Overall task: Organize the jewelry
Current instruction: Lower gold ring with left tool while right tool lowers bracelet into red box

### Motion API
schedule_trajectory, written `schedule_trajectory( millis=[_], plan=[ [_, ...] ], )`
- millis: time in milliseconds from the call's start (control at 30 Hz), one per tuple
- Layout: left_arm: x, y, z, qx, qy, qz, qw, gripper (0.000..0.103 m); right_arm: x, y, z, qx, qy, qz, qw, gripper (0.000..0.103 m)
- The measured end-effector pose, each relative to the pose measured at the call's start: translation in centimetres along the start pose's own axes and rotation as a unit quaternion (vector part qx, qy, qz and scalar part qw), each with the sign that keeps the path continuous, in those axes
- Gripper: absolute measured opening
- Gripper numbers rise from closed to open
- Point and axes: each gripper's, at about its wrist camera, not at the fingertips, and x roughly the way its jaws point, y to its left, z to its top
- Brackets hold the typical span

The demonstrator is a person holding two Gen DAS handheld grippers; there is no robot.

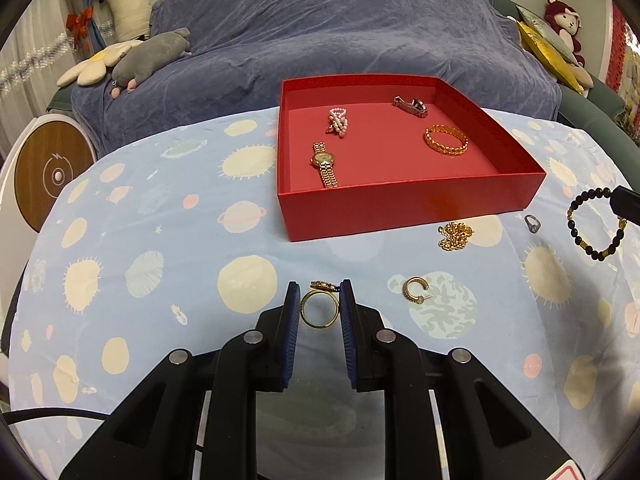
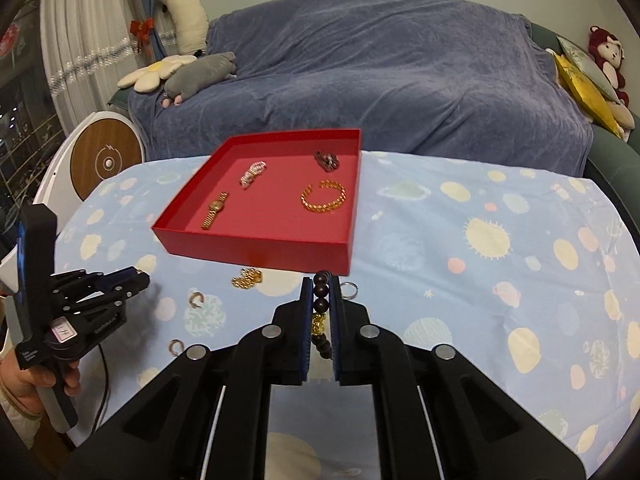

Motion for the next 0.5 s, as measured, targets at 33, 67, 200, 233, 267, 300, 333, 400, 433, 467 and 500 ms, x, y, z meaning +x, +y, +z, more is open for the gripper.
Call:
schedule_trajectory(
  millis=[33, 67, 200, 233, 267, 300, 333, 400, 433, 467, 500],
  plan=[
    [-0.3, 0.0, 0.3, -0.001, -0.003, 0.002, 1.0, 0.017, -0.4, 0.3, 0.3, -0.004, -0.005, 0.004, 1.0, 0.007],
    [-0.7, 0.0, 0.6, -0.001, -0.006, 0.002, 1.0, 0.017, -0.8, 0.7, 0.7, -0.008, -0.01, 0.009, 1.0, 0.007],
    [-2.4, -0.3, 2.9, 0.0, -0.029, -0.001, 0.9996, 0.017, -1.0, 1.7, 3.1, -0.02, -0.023, 0.024, 0.999, 0.007],
    [-2.7, -0.3, 3.7, -0.001, -0.035, -0.003, 0.9994, 0.017, -0.8, 1.8, 3.8, -0.02, -0.026, 0.026, 0.999, 0.007],
    [-2.9, -0.3, 4.5, -0.003, -0.037, -0.006, 0.9993, 0.017, -0.5, 1.8, 4.7, -0.02, -0.029, 0.028, 0.999, 0.007],
    [-3.0, -0.3, 5.3, -0.005, -0.039, -0.01, 0.9992, 0.017, 0.1, 1.8, 5.7, -0.019, -0.03, 0.03, 0.999, 0.007],
    [-3.0, -0.4, 6.2, -0.007, -0.04, -0.015, 0.9991, 0.017, 0.7, 1.8, 6.4, -0.017, -0.03, 0.032, 0.999, 0.007],
    [-2.6, -0.5, 8.1, -0.008, -0.044, -0.02, 0.9988, 0.017, 2.4, 1.9, 7.9, -0.013, -0.026, 0.035, 0.999, 0.007],
    [-2.2, -0.6, 9.0, -0.007, -0.046, -0.015, 0.9988, 0.017, 3.3, 1.9, 8.5, -0.012, -0.024, 0.037, 0.999, 0.007],
    [-1.8, -0.8, 9.7, -0.006, -0.049, -0.011, 0.9987, 0.017, 4.2, 2.0, 9.0, -0.012, -0.02, 0.038, 0.999, 0.007],
    [-1.3, -1.0, 10.4, -0.003, -0.049, -0.009, 0.9987, 0.017, 5.1, 2.1, 9.3, -0.011, -0.016, 0.037, 0.999, 0.007]
  ],
)
